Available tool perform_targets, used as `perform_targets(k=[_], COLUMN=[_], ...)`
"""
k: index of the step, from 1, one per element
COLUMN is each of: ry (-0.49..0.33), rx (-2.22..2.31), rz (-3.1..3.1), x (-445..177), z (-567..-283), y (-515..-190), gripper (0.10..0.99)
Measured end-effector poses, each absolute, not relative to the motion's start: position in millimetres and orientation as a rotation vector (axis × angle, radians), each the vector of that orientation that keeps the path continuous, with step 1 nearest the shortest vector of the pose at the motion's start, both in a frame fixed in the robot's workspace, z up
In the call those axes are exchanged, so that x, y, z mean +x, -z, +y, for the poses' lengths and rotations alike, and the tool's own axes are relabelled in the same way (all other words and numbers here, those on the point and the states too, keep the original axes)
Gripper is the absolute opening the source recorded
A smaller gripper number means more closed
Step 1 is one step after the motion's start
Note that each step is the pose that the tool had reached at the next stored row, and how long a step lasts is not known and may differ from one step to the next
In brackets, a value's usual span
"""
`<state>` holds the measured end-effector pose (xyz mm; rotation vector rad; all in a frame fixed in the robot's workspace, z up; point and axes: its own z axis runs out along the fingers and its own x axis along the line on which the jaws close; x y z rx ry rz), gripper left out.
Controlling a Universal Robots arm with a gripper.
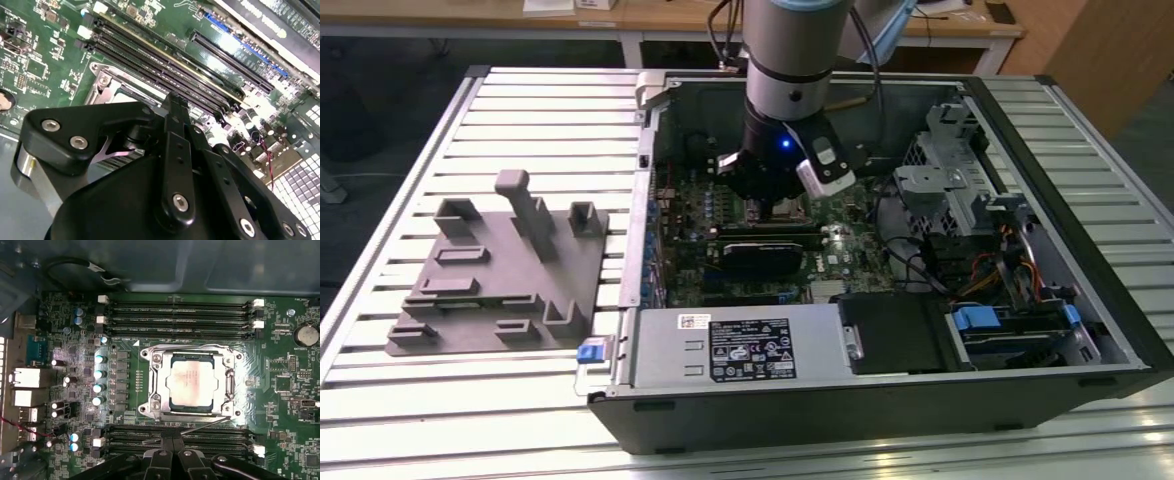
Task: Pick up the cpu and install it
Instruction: 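Install the second cpu locking lever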
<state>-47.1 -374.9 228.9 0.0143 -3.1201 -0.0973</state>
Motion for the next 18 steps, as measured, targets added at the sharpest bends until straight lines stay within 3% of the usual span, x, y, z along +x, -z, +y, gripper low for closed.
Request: perform_targets(k=[18], ry=[0.155], rx=[0.015], rz=[-3.118], x=[-57], z=[-378], y=[-214], gripper=[0.106])
